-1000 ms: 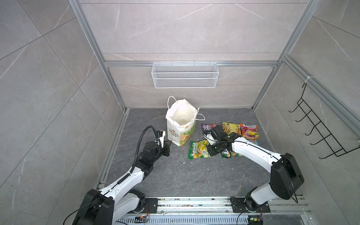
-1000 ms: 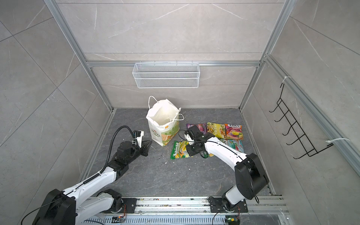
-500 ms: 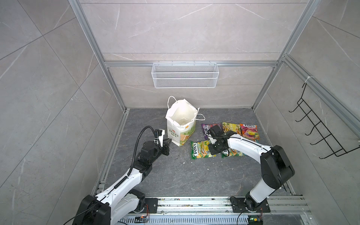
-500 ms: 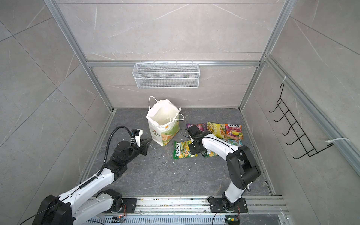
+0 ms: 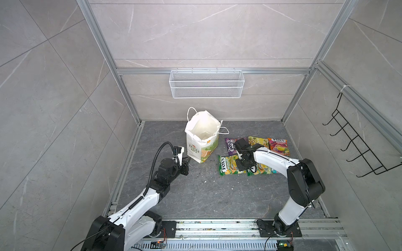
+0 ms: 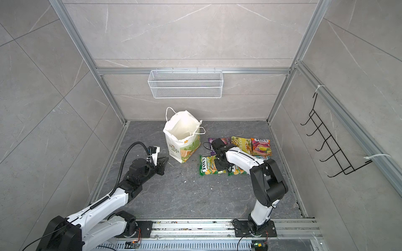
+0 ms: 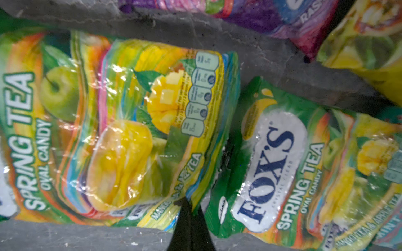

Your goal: Take the snacks out of the paper bag

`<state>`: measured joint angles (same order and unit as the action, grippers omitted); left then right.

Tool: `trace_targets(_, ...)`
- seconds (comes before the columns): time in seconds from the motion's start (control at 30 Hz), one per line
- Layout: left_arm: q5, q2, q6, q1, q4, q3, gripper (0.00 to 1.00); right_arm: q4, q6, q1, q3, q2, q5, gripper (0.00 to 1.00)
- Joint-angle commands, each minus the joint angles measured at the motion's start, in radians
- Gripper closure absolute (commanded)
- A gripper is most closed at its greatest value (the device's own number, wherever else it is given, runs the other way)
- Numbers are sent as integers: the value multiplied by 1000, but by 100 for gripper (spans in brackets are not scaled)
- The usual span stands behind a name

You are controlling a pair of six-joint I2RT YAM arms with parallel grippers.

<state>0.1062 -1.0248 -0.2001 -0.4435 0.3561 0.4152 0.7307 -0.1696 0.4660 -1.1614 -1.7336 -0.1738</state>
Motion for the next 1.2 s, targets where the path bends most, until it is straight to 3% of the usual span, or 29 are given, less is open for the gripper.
trace_targets(0.0,1,-5,20,0,19,41,83,37,-19,-7,-13,-2,-26,100)
trace_targets(0.33,-21,12,19,1,-5,39,83,80,-37,-26,-18,14,-76,98)
trace_targets(0.43,-16,11,16,2,-1,35,83,76,-44,-27,-16,22,-73,91)
trace_targets(0.53,-19,11,12,0,0,33,82,79,-60,-27,-25,27,-64,76)
trace_targets(0.8,-59,30,-3,1,-37,67,81,49,-65,-28,-33,159,-75,70)
trace_targets(0.87,-76,53,-7,1,-65,92,72,-13,-54,-27,-1,240,-89,66)
trace_targets(0.93,-81,88,-3,1,-84,113,70,-117,-40,-27,56,337,-87,62)
trace_targets(1.07,-79,170,77,-1,-98,133,57,-396,-35,-26,230,537,-113,45)
trace_targets(1.17,-194,234,156,-1,-75,91,45,-625,-1,-26,388,664,-161,44)
